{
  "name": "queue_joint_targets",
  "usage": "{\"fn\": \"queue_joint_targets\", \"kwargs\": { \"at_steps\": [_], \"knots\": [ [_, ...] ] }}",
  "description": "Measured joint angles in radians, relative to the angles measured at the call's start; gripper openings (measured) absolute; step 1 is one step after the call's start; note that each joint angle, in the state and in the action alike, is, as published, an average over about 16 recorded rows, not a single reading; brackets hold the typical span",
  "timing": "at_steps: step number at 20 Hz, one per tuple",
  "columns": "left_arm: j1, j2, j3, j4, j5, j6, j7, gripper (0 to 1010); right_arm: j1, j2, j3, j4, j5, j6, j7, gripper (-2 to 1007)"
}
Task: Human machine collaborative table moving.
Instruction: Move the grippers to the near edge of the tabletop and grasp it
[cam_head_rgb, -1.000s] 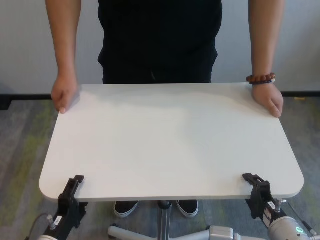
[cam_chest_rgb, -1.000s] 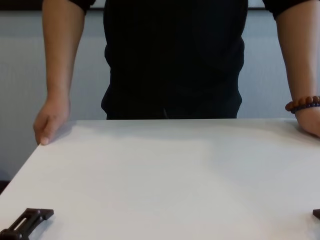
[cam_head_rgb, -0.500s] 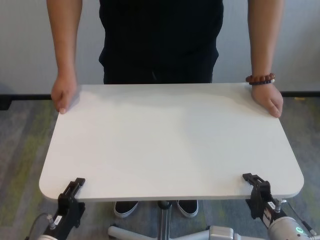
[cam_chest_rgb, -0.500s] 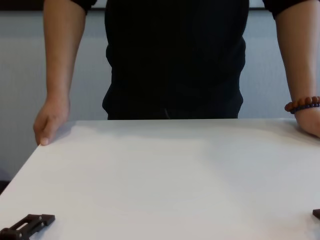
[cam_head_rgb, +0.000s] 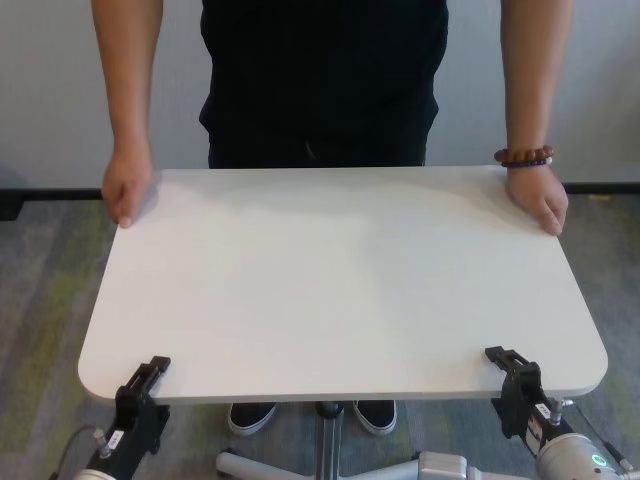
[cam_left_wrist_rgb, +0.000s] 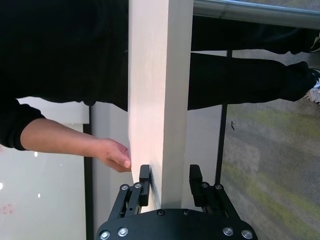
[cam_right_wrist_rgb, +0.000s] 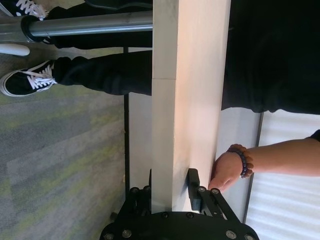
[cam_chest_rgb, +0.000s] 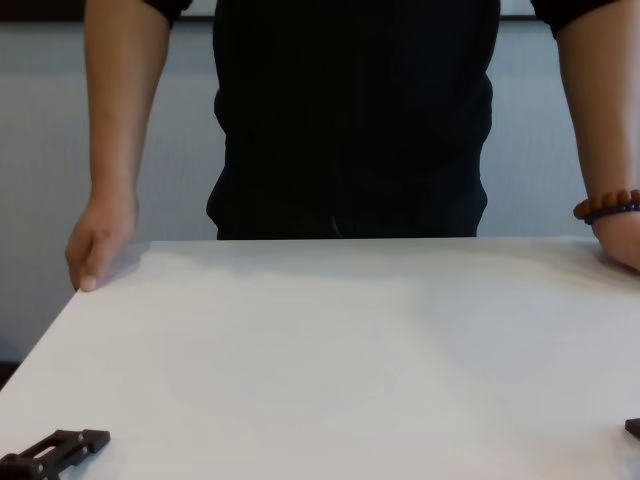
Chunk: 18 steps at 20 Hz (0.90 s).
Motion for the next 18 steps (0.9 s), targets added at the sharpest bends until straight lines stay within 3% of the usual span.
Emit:
{"fn": "queue_joint_targets", "kwargs": {
  "at_steps": [18],
  "knots": [
    [0.000,0.000,0.000,0.000,0.000,0.000,0.000,387,0.000,0.000,0.000,0.000,0.000,0.000,0.000,317]
  ]
}}
